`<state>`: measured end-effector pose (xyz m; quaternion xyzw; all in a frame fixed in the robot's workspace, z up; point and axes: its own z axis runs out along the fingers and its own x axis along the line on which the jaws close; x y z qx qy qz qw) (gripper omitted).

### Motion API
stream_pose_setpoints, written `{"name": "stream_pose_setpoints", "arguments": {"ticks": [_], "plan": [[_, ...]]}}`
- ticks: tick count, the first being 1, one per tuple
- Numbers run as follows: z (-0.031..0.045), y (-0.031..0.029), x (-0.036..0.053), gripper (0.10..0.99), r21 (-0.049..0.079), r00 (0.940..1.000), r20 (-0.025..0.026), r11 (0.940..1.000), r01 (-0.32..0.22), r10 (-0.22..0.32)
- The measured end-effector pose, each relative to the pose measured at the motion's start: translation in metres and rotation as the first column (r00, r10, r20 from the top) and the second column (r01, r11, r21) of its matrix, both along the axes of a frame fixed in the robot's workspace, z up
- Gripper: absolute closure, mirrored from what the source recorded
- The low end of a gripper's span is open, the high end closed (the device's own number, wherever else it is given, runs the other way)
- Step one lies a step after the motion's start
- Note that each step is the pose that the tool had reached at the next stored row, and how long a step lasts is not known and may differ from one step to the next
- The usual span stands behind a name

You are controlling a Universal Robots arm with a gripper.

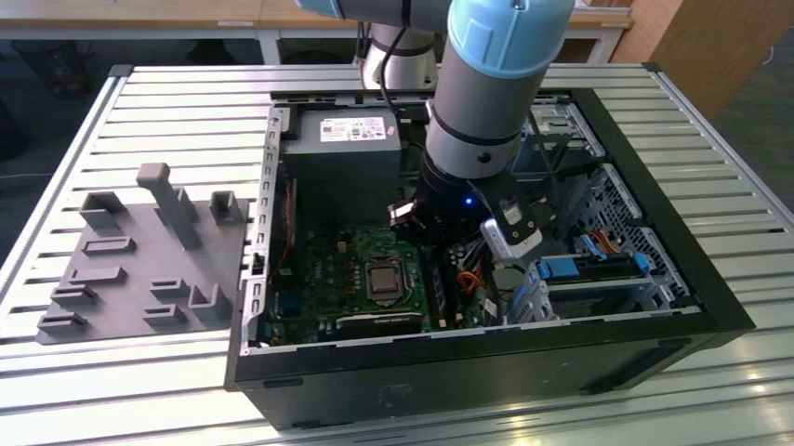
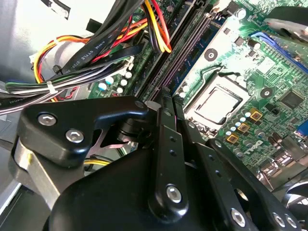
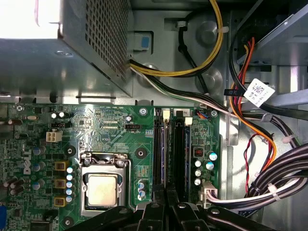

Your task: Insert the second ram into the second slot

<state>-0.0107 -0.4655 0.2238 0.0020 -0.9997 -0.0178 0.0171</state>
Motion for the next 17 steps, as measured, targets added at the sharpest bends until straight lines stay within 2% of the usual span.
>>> {"name": "stream_pose_setpoints", "arguments": {"ticks": [11, 17], "plan": [[-0.0032, 0.0, 0.0, 0.953, 0.0, 1.0, -0.0019, 1.0, 0.0, 0.0], [-0.0038, 0.0, 0.0, 0.953, -0.001, 1.0, -0.0098, 1.0, 0.0, 0.0]]}}
